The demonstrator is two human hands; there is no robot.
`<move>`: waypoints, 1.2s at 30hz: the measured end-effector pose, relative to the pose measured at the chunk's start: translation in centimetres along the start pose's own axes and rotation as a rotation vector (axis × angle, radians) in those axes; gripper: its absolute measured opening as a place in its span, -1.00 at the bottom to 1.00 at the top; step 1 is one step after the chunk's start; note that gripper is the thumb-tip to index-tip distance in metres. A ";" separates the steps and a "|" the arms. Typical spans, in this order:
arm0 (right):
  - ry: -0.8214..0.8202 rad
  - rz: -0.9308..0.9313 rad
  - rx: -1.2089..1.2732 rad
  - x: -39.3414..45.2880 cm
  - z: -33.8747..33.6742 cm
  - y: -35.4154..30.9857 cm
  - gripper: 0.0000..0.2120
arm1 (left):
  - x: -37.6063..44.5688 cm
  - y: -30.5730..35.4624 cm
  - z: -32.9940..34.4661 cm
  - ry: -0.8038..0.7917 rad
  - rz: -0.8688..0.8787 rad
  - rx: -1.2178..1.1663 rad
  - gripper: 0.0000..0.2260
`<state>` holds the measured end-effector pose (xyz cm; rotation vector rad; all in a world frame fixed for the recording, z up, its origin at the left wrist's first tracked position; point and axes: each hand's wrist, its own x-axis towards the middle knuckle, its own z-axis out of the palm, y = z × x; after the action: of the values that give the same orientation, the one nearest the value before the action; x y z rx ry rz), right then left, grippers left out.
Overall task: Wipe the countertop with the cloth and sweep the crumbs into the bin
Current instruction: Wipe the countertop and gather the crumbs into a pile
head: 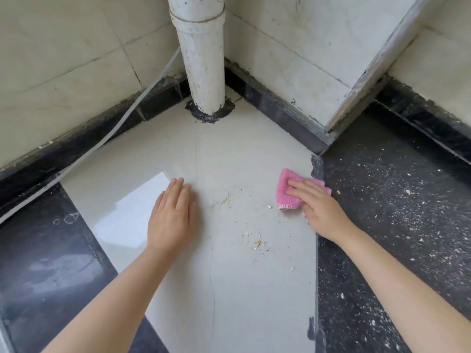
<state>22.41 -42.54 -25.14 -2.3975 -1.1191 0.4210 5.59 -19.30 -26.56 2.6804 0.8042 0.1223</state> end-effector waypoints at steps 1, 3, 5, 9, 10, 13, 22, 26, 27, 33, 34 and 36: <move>-0.036 -0.013 0.039 -1.3 0.1 -0.8 -0.60 | -0.1 -0.1 -0.2 0.002 -0.013 -0.025 -0.55; -0.109 -0.059 0.107 -2.9 0.0 -1.8 -0.54 | -0.1 -0.2 -0.2 0.027 -0.029 -0.037 -0.54; -0.048 -0.108 0.138 -2.6 -0.8 -2.2 -0.55 | -0.2 -0.5 -0.1 0.028 -0.032 -0.009 -0.57; 0.090 -0.041 -0.006 2.5 -2.9 -1.8 -0.59 | 0.1 -0.7 0.2 0.004 -0.032 0.006 -0.65; 0.081 -0.028 -0.039 4.1 -2.9 -1.6 -0.58 | 0.2 -0.6 0.2 0.012 -0.038 0.004 -0.65; 0.057 0.032 -0.120 7.5 -1.6 -0.7 -0.57 | 0.1 -0.5 0.1 0.024 -0.024 -0.007 -0.61; 0.046 -0.230 -0.059 -0.7 3.5 -4.4 -0.61 | -1.1 -4.1 -0.9 0.037 -0.098 0.056 -0.66; 0.119 -0.205 -0.043 1.9 0.7 -4.0 -0.58 | -1.3 -4.7 -0.5 0.051 -0.123 0.045 -0.65; 0.148 -0.186 -0.062 3.6 0.2 -4.1 -0.57 | -1.3 -4.7 -0.5 0.060 -0.120 0.038 -0.67; 0.004 -0.004 -0.203 11.9 2.6 -6.4 -0.60 | -1.4 -4.8 -0.4 0.083 -0.104 0.025 -0.60; -0.022 -0.001 -0.196 12.2 3.2 -6.8 -0.59 | -1.4 -4.8 -0.4 0.083 -0.110 0.023 -0.58; -0.061 -0.025 -0.142 11.2 4.0 -7.3 -0.58 | -1.3 -4.9 -0.3 0.087 -0.114 0.014 -0.57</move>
<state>22.90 -28.61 -25.56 -2.5051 -1.2421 0.4214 1.96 -16.09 -27.93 2.6507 0.9854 0.2067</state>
